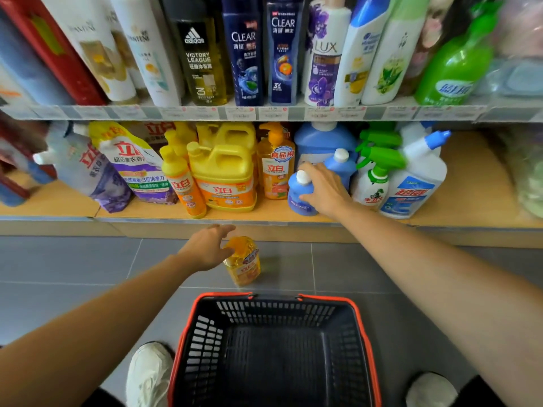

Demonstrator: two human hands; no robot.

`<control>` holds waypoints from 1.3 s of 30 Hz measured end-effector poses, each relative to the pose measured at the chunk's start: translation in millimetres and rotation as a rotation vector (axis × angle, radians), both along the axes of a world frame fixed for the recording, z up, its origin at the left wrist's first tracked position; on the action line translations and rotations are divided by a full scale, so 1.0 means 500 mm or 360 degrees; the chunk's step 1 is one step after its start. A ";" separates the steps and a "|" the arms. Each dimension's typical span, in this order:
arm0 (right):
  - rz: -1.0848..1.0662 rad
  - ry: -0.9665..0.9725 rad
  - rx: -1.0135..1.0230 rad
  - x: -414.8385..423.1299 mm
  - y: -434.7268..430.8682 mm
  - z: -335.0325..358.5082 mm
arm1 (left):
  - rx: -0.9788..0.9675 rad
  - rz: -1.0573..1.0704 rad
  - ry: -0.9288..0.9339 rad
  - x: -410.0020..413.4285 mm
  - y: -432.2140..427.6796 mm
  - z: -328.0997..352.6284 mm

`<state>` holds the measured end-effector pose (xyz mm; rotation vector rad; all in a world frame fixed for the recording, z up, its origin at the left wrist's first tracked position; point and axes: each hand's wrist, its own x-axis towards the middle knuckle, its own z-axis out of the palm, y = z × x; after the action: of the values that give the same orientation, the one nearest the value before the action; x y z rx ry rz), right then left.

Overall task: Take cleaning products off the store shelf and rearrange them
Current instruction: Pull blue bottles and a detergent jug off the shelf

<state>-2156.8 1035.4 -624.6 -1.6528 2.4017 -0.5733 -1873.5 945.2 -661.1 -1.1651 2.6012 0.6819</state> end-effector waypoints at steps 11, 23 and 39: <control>0.0209 -0.0758 -0.0321 0.032 0.146 0.170 | 0.0255 -0.0094 0.0700 -0.054 0.098 0.190; 0.0272 -0.1065 -0.0344 0.081 0.228 0.198 | 0.0329 -0.0294 0.1008 -0.079 0.154 0.215; 0.0289 -0.0983 -0.0357 0.057 0.201 0.203 | 0.0085 -0.0599 0.0819 -0.098 0.089 0.238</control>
<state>-2128.4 1136.0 -523.1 -1.4616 1.7772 -1.1530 -1922.7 989.9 -542.1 -0.4956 3.0649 1.0641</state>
